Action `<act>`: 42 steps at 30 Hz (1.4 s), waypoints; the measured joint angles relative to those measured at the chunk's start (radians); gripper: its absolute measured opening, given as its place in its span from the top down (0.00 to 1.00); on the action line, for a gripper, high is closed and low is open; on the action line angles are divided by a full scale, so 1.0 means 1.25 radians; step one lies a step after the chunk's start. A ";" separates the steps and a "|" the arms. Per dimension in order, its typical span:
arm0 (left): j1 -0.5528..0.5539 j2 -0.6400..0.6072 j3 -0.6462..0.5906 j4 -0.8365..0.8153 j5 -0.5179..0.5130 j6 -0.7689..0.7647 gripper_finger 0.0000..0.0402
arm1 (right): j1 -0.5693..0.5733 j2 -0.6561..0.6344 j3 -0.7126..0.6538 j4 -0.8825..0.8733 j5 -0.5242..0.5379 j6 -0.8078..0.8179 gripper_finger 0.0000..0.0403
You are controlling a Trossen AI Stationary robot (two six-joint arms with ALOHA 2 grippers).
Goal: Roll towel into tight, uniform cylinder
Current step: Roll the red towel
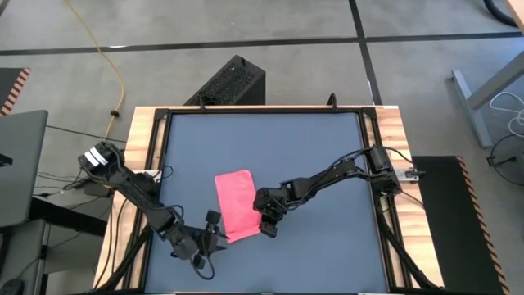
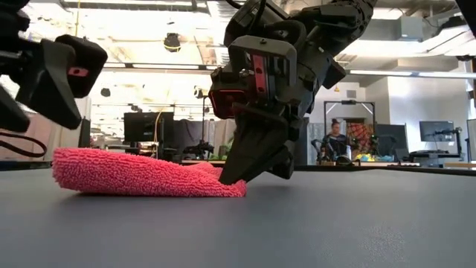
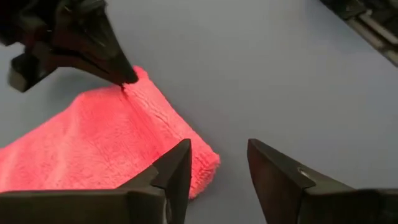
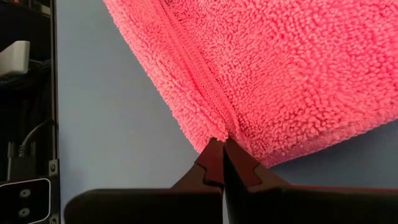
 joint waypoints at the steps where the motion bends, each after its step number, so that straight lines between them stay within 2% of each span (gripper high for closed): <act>1: -0.002 0.009 0.000 0.006 0.000 0.004 0.62 | 0.000 0.000 0.000 0.000 0.000 0.000 0.97; 9: -0.004 0.030 0.000 0.018 -0.062 -0.003 0.54 | 0.000 0.000 0.000 0.000 0.001 -0.003 0.96; 19: -0.003 0.037 0.000 0.035 -0.051 -0.037 0.54 | 0.000 0.001 0.000 0.000 0.001 -0.006 0.96; 25: -0.004 0.103 0.001 0.076 -0.081 -0.049 0.54 | 0.000 0.001 0.000 0.000 0.002 -0.006 0.96; 31: -0.008 0.108 0.001 0.092 -0.126 -0.050 0.54 | 0.000 0.001 0.000 0.000 0.002 -0.006 0.96; 36: -0.008 0.108 0.001 0.091 -0.121 -0.068 0.61 | 0.000 0.001 0.000 0.000 0.002 -0.006 0.96; 42: -0.008 0.108 0.001 0.087 -0.098 -0.087 0.78 | 0.000 0.001 0.000 0.000 0.002 -0.006 0.95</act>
